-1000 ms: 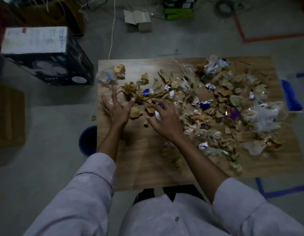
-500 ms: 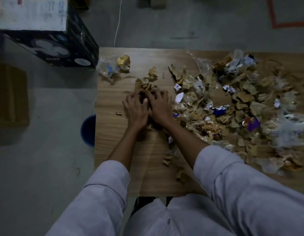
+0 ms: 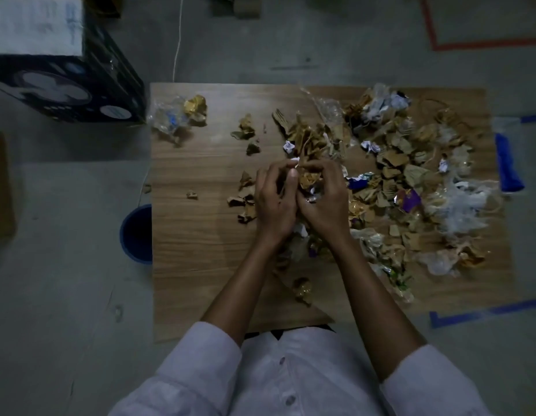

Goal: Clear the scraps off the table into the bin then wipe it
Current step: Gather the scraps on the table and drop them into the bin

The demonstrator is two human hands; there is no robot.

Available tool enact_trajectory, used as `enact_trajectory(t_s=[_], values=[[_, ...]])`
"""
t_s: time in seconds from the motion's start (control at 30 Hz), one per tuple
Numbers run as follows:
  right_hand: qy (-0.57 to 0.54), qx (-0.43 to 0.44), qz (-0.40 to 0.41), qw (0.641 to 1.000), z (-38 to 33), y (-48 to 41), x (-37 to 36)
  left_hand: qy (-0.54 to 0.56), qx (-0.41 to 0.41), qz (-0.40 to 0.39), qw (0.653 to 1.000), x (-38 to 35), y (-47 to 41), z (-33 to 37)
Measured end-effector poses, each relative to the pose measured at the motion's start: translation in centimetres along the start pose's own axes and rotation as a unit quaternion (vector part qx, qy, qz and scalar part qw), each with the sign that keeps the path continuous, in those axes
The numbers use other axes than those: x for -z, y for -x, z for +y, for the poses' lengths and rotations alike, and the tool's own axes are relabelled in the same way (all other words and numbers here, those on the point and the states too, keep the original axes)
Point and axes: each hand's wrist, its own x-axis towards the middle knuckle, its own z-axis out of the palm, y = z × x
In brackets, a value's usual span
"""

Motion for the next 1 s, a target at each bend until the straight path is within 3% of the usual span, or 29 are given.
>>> enact_trajectory(t_s=[0.17, 0.43, 0.53, 0.63, 0.8, 1.0], values=[[0.088, -0.047, -0.11, 0.989, 3.4, 2.1, 0.5, -0.041, 0.052, -0.131, 0.989, 0.6, 1.0, -3.3], [0.162, -0.022, -0.079, 0.983, 2.4, 2.2, -0.2, -0.094, 0.022, -0.173, 0.98, 2.1, 1.6, -3.5], [0.176, 0.02, -0.064, 0.982, 0.7, 1.5, -1.9, -0.087, 0.026, -0.115, 0.989, 3.3, 1.3, -4.0], [0.163, 0.071, -0.124, 0.976, -0.8, 0.4, -5.7, -0.119, 0.045, 0.0, 0.992, 5.6, 0.3, -6.3], [0.156, 0.144, -0.198, 0.957, -3.3, -5.0, -13.0, -0.208, 0.067, 0.124, 0.968, 11.0, -5.2, -9.0], [0.181, 0.141, -0.255, 0.939, -5.8, -12.4, -22.4, -0.249, 0.079, 0.15, 0.954, 14.7, -13.2, -12.4]])
